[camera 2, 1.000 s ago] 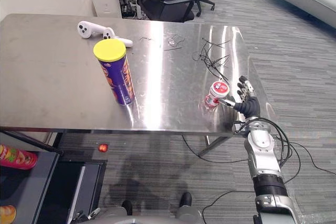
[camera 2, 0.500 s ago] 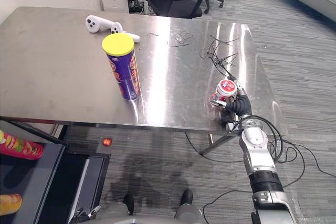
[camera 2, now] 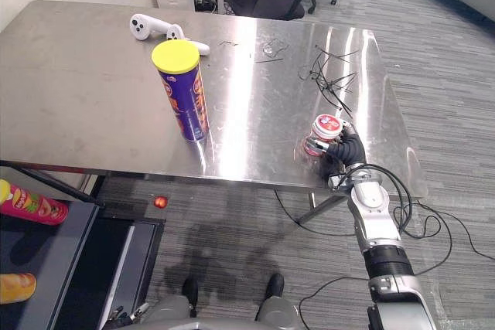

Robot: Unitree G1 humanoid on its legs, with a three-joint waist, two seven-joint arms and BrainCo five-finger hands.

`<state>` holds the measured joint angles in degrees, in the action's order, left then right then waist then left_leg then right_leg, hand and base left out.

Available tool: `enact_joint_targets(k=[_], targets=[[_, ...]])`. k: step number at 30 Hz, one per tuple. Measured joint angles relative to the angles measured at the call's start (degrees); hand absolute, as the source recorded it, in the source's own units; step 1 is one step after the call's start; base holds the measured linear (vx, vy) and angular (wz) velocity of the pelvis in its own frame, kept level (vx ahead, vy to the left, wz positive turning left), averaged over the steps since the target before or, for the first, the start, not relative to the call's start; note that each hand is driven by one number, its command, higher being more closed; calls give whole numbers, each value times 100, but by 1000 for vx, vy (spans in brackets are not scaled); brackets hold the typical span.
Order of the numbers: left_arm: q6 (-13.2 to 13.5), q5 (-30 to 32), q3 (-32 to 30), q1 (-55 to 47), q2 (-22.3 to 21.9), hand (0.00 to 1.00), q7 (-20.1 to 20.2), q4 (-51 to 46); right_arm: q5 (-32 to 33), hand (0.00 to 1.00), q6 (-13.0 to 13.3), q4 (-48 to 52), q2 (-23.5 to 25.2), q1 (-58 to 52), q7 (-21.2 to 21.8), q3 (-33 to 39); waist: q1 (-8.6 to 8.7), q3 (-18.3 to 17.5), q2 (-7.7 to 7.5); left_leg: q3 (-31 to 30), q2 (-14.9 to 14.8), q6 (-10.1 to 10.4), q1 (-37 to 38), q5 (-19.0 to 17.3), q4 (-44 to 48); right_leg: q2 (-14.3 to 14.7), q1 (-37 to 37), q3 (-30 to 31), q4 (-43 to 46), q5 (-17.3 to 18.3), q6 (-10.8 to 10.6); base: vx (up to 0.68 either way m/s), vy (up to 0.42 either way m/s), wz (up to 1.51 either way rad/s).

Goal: Put the gum and the chips on the shelf.

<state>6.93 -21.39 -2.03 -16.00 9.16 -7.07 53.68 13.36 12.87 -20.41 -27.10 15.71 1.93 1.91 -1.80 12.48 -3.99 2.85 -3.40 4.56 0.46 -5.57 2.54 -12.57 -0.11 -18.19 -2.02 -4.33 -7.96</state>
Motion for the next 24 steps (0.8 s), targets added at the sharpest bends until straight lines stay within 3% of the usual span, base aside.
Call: enact_joint_targets(k=[10,17,24], targets=[[3,2,1,0,1,0,-9,-2,-152,100,36,96,9,-83,-56,-1,0,-2,-2,20,-8,1,80,18,-48,11,47,15,0,1,2,0,-1,-1],[2,16,-17,-6,0,0,-49,1,-80,100,48,1223,171,-755,29,257,16,-50,-22,-40,-17,1,188,18,-48,24,186,-8,4,4,4,-2,-1,4],[3,15,-95,-42,-5,0,-58,66,242,100,59,1821,170,-1269,717,448,30,-333,-65,41,-45,10,185,23,-54,51,155,105,5,19,13,-32,-7,-6]])
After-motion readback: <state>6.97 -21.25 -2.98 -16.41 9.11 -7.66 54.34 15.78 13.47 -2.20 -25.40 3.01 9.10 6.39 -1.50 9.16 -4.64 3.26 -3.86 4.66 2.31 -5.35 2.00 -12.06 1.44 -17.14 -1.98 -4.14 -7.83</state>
